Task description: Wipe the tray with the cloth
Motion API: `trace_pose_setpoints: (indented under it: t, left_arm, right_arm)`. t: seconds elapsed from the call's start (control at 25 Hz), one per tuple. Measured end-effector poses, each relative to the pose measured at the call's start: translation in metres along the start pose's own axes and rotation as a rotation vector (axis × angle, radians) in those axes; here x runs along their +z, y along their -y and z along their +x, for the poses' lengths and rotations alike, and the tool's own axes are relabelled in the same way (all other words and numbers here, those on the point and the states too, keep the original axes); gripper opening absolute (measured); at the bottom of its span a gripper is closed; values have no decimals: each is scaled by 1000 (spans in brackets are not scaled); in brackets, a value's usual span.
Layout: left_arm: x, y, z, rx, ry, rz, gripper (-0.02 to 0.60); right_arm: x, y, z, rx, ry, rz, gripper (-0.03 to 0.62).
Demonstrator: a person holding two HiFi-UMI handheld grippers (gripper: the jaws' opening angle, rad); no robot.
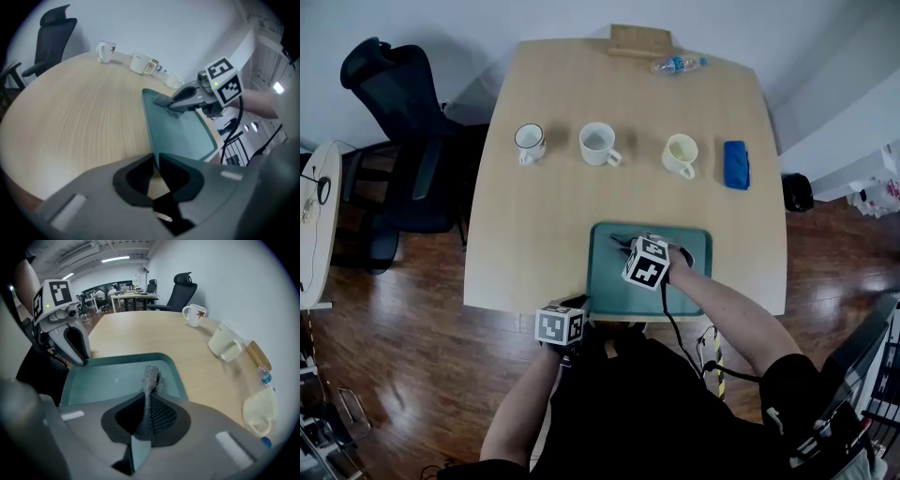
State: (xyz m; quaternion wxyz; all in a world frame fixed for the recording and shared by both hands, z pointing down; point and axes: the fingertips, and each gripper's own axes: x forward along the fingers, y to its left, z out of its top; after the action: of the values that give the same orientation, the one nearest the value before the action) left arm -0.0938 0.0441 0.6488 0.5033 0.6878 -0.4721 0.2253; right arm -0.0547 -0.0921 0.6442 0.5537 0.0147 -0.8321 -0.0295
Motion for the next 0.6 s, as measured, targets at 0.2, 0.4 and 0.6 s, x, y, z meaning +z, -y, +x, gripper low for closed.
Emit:
trace_pose_setpoints:
  t: [0.2,0.4,0.6]
  left_arm:
    - [-1,-1,4,-15,2,-12,41]
    - [-3,-1,8,-36,10,-35,41]
    - [-5,0,8,-41,8,-38,41]
  right_arm:
    - [-4,-68,-3,143,26,5,25]
    - [-8,-124,-12,280,36,21,25]
    - [-15,-153,-17,383,21,50,25]
